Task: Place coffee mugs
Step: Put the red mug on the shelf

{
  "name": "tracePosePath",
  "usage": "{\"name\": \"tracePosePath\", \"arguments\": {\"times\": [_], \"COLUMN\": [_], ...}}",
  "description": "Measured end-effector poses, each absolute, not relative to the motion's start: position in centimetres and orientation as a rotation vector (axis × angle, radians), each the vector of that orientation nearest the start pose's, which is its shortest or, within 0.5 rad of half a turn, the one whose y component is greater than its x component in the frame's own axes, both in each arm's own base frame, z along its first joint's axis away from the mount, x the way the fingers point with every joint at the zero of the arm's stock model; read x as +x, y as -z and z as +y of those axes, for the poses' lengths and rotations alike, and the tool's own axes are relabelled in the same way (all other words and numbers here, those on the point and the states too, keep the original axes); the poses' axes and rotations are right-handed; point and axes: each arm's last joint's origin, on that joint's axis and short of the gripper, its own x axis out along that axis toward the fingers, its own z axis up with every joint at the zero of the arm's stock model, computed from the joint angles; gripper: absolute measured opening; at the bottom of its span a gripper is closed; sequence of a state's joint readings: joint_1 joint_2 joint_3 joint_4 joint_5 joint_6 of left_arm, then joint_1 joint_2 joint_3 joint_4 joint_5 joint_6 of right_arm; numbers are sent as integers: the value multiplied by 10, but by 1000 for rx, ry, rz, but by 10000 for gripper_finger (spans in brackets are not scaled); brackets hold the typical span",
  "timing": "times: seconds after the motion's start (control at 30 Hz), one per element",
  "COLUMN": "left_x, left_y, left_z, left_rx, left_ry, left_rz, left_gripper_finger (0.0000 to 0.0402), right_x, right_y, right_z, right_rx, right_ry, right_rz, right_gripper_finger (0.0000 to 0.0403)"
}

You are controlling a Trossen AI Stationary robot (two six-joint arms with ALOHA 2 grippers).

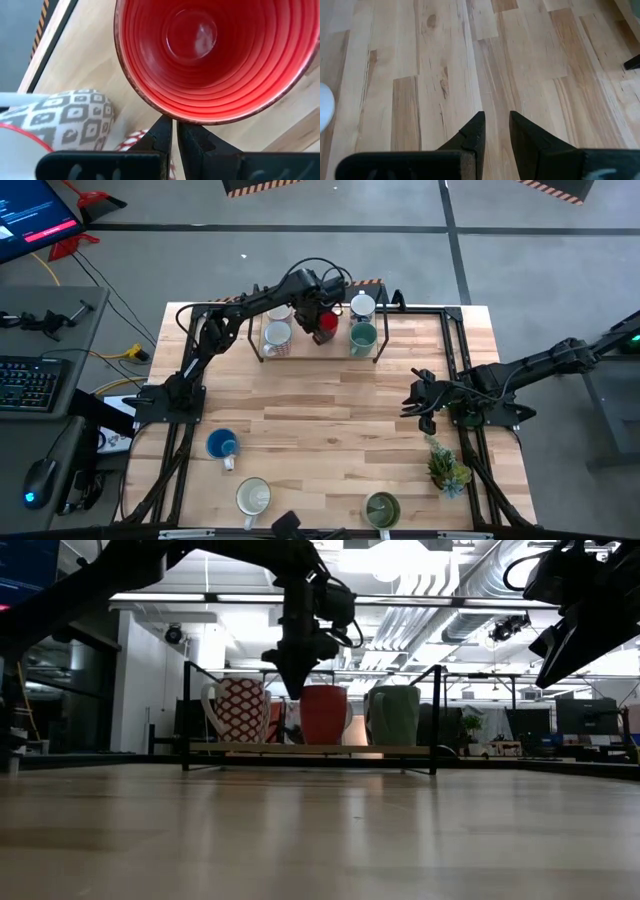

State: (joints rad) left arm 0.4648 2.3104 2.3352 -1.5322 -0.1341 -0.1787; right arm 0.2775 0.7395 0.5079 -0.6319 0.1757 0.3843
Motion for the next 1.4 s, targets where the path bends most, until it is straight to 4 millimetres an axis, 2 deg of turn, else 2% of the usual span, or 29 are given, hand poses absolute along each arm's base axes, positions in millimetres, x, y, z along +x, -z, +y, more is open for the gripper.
{"name": "tracePosePath", "arguments": {"times": [0.8,1.4], "left_x": [409,412], "left_y": [-269,-270], "left_z": [207,202], "left_rx": [-391,-495], "left_ry": [-564,-432], "left_rz": [1352,1326], "left_gripper_finger": [14,14], "right_x": [136,136], "right_y": [-210,-210], "right_z": [33,34], "right_rx": [171,169], "right_ry": [66,64], "right_rz": [845,845], "right_gripper_finger": [66,66]}}
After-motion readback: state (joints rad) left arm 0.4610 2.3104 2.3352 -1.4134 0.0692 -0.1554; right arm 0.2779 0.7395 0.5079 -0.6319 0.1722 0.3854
